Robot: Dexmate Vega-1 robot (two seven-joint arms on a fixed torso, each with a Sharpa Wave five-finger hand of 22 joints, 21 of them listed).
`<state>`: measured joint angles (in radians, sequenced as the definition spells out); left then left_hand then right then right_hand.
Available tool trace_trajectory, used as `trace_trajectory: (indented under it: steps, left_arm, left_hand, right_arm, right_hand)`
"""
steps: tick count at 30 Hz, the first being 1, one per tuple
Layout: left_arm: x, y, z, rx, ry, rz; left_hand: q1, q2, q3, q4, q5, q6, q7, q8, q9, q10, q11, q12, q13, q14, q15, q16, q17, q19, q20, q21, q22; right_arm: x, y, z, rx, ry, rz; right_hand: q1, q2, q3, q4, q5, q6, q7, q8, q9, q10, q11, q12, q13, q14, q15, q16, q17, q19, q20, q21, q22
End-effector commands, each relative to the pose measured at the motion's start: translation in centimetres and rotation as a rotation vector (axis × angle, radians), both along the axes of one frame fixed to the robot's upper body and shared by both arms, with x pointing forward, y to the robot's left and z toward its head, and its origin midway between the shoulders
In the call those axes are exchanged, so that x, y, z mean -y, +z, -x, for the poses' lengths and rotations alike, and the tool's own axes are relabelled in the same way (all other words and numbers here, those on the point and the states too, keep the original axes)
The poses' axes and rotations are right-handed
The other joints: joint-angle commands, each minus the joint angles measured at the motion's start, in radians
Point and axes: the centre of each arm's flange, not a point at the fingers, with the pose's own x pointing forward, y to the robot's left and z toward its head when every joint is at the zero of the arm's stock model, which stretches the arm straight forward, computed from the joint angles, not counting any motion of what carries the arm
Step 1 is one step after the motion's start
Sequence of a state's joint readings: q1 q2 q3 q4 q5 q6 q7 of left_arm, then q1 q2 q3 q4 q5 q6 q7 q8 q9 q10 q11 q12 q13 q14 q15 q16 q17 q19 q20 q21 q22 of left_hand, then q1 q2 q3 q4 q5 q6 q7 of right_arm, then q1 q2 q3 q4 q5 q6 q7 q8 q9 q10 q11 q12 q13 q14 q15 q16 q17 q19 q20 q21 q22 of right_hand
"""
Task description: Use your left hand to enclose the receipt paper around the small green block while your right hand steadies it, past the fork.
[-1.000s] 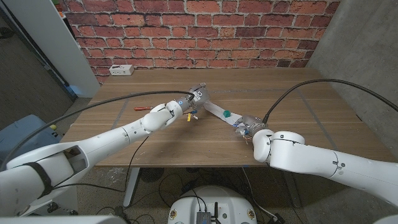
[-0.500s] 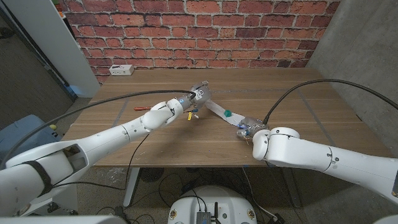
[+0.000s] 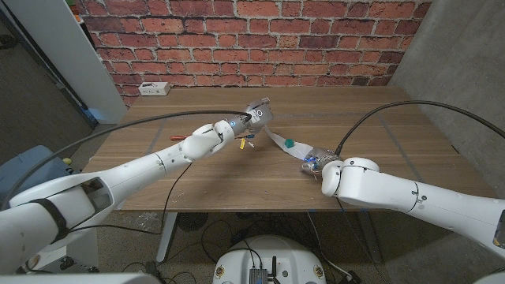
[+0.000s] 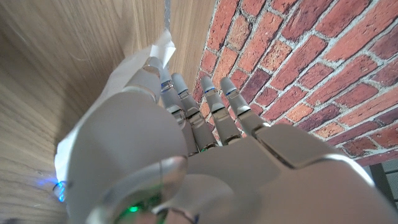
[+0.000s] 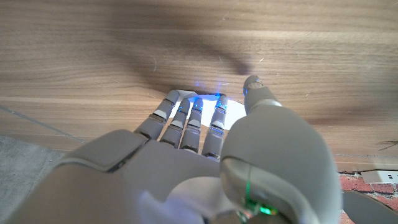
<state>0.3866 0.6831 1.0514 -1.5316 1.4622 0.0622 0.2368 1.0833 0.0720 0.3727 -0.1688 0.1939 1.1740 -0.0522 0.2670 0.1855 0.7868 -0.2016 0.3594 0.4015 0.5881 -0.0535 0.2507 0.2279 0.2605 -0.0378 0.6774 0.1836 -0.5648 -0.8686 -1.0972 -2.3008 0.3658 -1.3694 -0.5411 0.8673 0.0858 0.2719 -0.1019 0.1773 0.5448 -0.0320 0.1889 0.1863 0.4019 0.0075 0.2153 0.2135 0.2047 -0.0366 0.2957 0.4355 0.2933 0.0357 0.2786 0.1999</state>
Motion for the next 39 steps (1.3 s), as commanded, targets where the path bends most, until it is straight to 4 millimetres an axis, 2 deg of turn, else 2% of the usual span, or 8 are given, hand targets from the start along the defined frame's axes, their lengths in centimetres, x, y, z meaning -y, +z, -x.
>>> trace_trajectory:
  steps: [1,6,12,26,39]
  left_arm:
    - [1.6,0.9,0.8,0.068,-0.059,-0.087]
    - [2.3,1.1,1.1,0.083,-0.089,-0.139]
    - [3.2,1.0,1.3,0.097,-0.137,-0.186]
    - [5.7,0.9,0.5,0.132,-0.266,-0.224]
    - [7.9,0.3,-0.3,0.135,-0.409,-0.189]
  left_hand:
    - [-0.002,-0.008,0.009,0.003,0.004,0.064,-0.024,-0.001,0.015,0.006,0.001,0.008,0.002,0.011,-0.175,-0.002,0.001,0.0,-0.012,0.003,0.006]
    - [-0.004,-0.009,0.013,0.004,0.003,0.062,-0.035,-0.005,0.014,0.004,0.001,0.01,0.004,0.013,-0.176,-0.005,0.002,-0.001,-0.014,0.002,0.006]
    - [-0.003,-0.008,0.018,0.003,0.002,0.059,-0.034,-0.009,0.014,0.006,0.001,0.012,0.005,0.014,-0.179,-0.008,0.003,-0.001,-0.014,0.003,0.006]
    - [0.001,-0.005,0.025,0.002,0.001,0.061,-0.031,-0.014,0.014,0.01,0.002,0.018,0.008,0.023,-0.183,-0.007,0.006,0.002,-0.022,0.004,0.006]
    - [0.002,-0.001,0.024,0.003,-0.002,0.06,-0.029,-0.021,0.015,0.03,0.003,0.032,0.013,0.046,-0.184,0.006,0.02,0.015,-0.03,0.009,0.006]
  right_arm:
    - [0.3,-0.2,-0.7,-0.023,0.005,0.001]
    - [0.4,-0.1,-0.8,-0.017,0.007,-0.004]
    - [0.5,-0.2,-0.8,-0.012,0.007,-0.012]
    - [0.9,-0.3,-0.8,-0.014,0.009,-0.027]
    - [1.5,-0.5,-0.6,-0.012,0.004,-0.04]
  right_hand:
    - [-0.007,0.001,-0.002,-0.001,0.0,0.01,0.003,0.005,0.003,0.005,-0.01,0.004,-0.001,0.009,-0.026,-0.003,-0.003,0.003,0.001,0.004,0.001]
    - [-0.011,0.003,-0.004,0.001,0.0,0.011,0.002,0.005,0.003,0.005,-0.015,0.003,-0.002,0.01,-0.026,-0.005,-0.007,0.0,0.007,0.003,0.001]
    - [-0.015,0.006,-0.007,0.002,0.001,0.01,-0.002,0.005,0.003,0.004,-0.017,0.002,-0.002,0.01,-0.025,-0.007,-0.011,-0.003,0.011,0.002,0.001]
    - [-0.017,0.009,-0.01,-0.002,0.002,0.011,-0.009,0.004,0.002,0.005,-0.027,0.0,-0.004,0.013,-0.026,-0.012,-0.021,-0.004,0.013,0.002,0.001]
    - [-0.018,0.012,-0.012,-0.004,0.002,0.01,-0.015,0.004,0.001,0.003,-0.031,-0.002,-0.005,0.013,-0.026,-0.016,-0.028,-0.006,0.015,0.001,0.0]
